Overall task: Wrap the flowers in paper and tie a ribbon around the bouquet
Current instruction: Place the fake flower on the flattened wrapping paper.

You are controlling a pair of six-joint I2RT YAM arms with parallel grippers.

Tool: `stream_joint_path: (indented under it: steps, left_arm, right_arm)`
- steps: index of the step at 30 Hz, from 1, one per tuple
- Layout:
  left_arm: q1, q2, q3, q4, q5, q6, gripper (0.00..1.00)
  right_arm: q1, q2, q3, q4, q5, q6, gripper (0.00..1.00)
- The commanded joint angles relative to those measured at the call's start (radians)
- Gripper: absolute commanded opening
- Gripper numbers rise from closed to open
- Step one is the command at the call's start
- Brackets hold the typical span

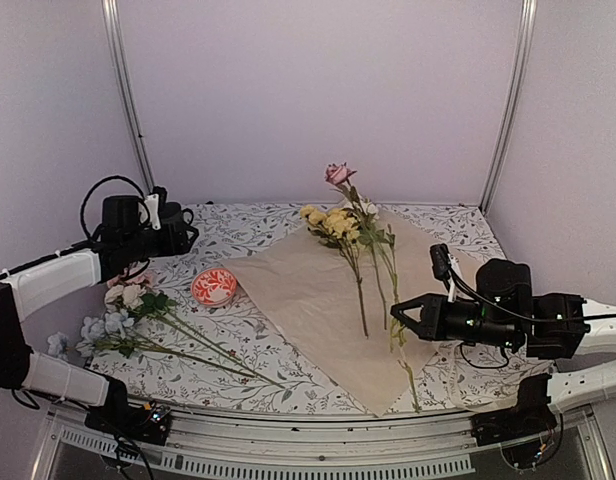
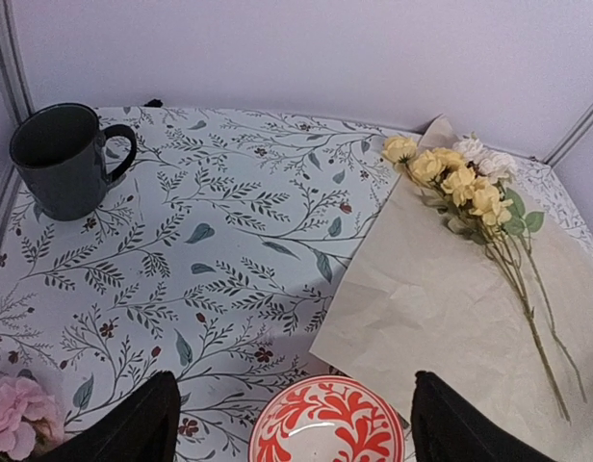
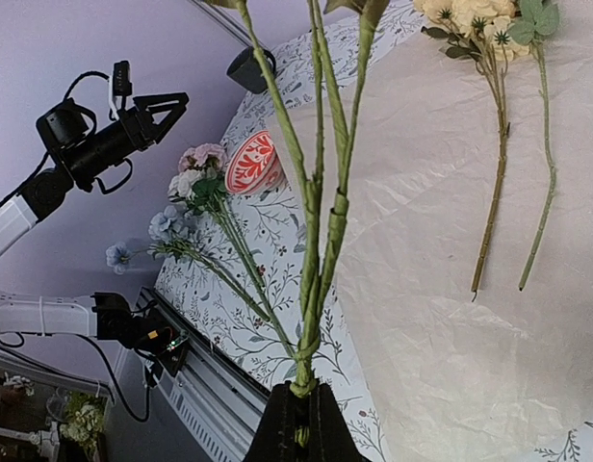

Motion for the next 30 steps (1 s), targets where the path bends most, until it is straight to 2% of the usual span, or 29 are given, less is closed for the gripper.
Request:
stream_joint_path:
  steps: [1, 7, 18, 30]
  left_arm:
    - [-0.04, 0.01, 0.028, -0.006, -0.015, 0.049, 0.84]
    - [-0.058, 0.026, 0.038, -0.01, 0.009, 0.06, 0.86]
    - [-0.066, 0.039, 0.042, -0.02, -0.012, 0.083, 0.89]
    - [-0.081, 0.042, 0.04, -0.019, -0.035, 0.096, 0.9]
  right_arm:
    - [-0.051, 0.015, 0.047, -0.062, -0.021, -0.025, 0.0]
    - [-0.097, 0.088, 0.176, -0.172, -0.055, -0.11, 0.0]
    - [-0.147, 0.169, 0.255, -0.231, -0.09, -0.214, 0.0]
    - [-0.229, 0.3, 0.384, -0.258, -0.128, -0.204, 0.0]
